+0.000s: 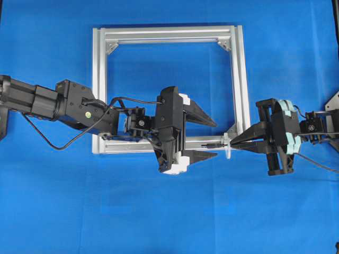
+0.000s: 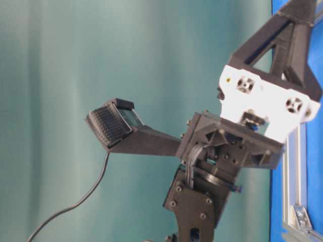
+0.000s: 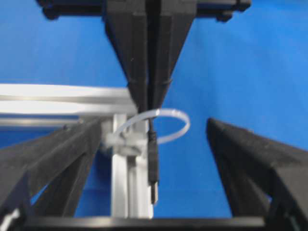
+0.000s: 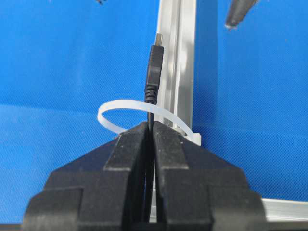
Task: Insert the wire through the string loop located on the right side.
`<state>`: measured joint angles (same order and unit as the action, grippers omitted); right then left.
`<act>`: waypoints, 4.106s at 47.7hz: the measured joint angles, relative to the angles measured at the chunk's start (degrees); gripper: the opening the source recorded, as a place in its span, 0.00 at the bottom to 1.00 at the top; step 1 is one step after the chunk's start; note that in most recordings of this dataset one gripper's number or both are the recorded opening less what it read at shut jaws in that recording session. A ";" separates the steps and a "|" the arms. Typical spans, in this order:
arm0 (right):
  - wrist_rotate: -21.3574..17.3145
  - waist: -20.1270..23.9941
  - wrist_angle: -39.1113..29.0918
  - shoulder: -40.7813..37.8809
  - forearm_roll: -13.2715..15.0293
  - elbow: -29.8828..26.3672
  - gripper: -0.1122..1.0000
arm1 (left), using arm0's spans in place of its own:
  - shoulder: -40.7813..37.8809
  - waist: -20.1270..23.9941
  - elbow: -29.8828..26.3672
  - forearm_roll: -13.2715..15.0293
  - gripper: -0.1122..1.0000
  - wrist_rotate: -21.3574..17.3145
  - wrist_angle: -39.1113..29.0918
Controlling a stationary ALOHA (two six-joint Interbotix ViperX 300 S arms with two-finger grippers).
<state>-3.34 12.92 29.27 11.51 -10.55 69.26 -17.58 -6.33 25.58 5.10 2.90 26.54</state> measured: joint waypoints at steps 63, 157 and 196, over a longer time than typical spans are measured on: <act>0.00 0.00 0.00 0.00 0.00 0.00 0.07 | -5.45 -0.35 -1.58 0.00 0.91 1.05 0.00; -0.18 -0.09 -2.20 0.00 0.70 -0.88 0.80 | -5.54 -0.70 -1.67 0.00 0.17 1.76 -2.37; 0.09 -0.09 -3.78 0.00 0.44 -0.97 0.98 | 0.26 -0.79 12.74 0.00 0.17 1.93 3.34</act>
<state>-3.25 12.83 25.49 11.51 -10.11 68.29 -17.31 -7.12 38.32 5.10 4.83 29.88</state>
